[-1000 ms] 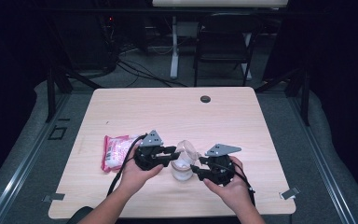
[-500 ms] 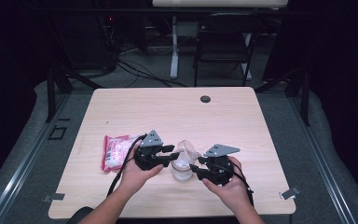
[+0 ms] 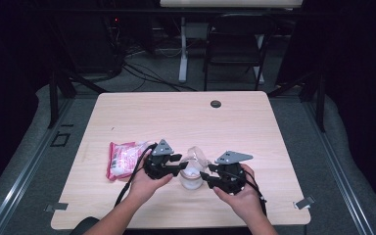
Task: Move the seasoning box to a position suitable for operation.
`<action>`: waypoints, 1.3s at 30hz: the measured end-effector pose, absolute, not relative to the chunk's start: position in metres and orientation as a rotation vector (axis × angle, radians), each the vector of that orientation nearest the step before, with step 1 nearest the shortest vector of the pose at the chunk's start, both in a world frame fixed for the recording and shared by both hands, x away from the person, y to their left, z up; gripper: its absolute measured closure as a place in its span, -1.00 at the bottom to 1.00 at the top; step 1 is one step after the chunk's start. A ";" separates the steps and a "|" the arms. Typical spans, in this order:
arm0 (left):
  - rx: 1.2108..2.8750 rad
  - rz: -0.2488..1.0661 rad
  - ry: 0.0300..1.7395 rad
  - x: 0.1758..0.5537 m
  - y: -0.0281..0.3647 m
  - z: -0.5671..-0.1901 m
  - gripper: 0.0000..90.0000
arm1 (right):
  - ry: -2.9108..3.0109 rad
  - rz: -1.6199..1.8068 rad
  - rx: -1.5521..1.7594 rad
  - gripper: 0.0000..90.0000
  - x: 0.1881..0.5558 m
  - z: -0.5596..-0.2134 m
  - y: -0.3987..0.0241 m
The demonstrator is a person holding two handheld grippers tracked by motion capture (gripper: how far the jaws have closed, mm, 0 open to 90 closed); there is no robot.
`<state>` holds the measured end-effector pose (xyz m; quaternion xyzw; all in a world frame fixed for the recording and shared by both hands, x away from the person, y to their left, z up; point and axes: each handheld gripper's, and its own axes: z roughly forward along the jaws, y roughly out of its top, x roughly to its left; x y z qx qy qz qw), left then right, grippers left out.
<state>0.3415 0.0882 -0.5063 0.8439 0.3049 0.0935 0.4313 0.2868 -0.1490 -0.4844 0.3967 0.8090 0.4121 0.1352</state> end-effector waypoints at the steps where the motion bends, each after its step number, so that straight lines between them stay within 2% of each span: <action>1: 2.112 0.232 0.758 0.342 0.088 -0.507 0.36 | 2.344 1.195 1.149 0.29 0.287 -0.485 -0.149; 7: 2.144 0.263 0.743 0.340 0.084 -0.510 0.44 | 2.346 1.196 1.152 0.30 0.287 -0.485 -0.150; 28: 2.138 0.267 0.737 0.340 0.084 -0.511 0.45 | 2.320 1.199 1.180 0.30 0.290 -0.485 -0.157; 35: 2.137 0.266 0.736 0.341 0.084 -0.511 0.45 | 2.286 1.199 1.228 0.39 0.295 -0.486 -0.168; 39: 2.138 0.263 0.737 0.341 0.085 -0.511 0.45 | 2.294 1.230 1.259 0.37 0.297 -0.488 -0.173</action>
